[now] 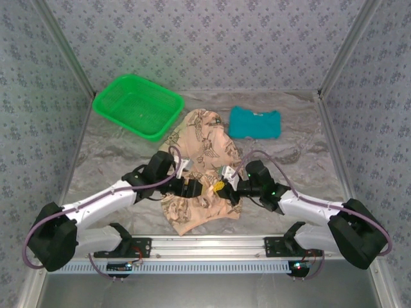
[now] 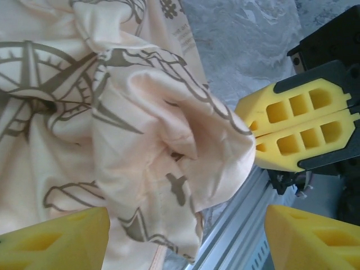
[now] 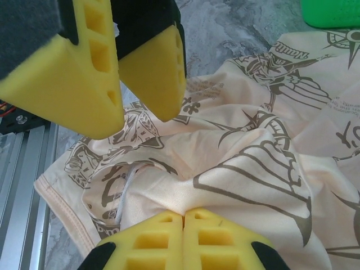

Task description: Fold the inside-out t-shirt

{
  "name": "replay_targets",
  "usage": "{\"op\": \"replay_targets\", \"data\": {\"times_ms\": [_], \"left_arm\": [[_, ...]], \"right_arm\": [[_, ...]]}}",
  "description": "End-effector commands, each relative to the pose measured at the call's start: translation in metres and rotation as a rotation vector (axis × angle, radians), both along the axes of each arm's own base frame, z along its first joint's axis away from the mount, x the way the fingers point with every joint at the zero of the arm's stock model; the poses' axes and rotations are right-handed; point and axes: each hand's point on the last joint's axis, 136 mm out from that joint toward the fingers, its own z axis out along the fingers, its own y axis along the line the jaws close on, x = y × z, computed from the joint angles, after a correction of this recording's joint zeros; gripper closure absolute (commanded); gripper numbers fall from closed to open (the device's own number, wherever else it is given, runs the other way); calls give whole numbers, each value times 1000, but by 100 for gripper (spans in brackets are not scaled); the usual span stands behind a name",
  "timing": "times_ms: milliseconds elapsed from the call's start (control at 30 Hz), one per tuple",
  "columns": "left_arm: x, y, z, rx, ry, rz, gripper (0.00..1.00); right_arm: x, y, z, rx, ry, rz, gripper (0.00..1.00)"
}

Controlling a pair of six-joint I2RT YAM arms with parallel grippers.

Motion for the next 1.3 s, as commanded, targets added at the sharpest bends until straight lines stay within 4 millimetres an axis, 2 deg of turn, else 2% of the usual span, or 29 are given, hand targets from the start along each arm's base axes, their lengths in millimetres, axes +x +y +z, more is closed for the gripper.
{"op": "replay_targets", "data": {"times_ms": [0,67,100,167,200,267,333,433,567,633,700,733,800,867,933,1033,1167,1267], "left_arm": [[-4,-10,2,-22,42,-41,27],[-2,-8,-9,48,76,-29,31],[-2,-8,-12,73,91,-40,36],[0,-8,-22,149,117,-50,53],[-1,-8,-25,179,122,-60,62],[1,-8,-28,215,136,-81,100],[0,-11,-17,182,129,-126,100],[0,-14,7,104,78,-166,100],[-6,-18,14,0,62,-212,100],[-10,-27,22,-98,48,-249,100],[-9,-33,30,-175,15,-263,100],[-8,-36,33,-198,-8,-266,100],[-8,-39,41,-236,-40,-285,100],[-7,-41,48,-261,-72,-298,99],[-7,-40,52,-264,-99,-297,98],[-6,-37,50,-248,-128,-293,98],[-5,-36,50,-242,-144,-286,98],[-4,-36,48,-234,-160,-290,98]], "right_arm": [[-1,3,9,36,19,2,100],[-1,4,10,44,16,0,100],[-2,4,10,44,17,4,100],[-4,4,9,42,17,10,100],[-4,4,8,39,18,10,100],[-4,3,6,27,18,13,100],[-2,1,-1,-6,18,4,100],[13,-13,-23,-119,-1,-93,100],[45,-40,-34,-204,-44,-315,100],[48,-43,-39,-205,-18,-318,100],[42,-37,-46,-231,10,-248,100],[30,-28,-48,-245,-16,-164,100],[9,-14,-49,-263,-147,-48,95],[5,-11,-50,-304,-202,-36,91],[3,-10,-43,-308,-224,-33,81],[3,-14,-20,-258,-287,-65,68],[-2,-26,10,-232,-399,-85,59],[-8,-25,31,-176,-428,-78,53]]}}
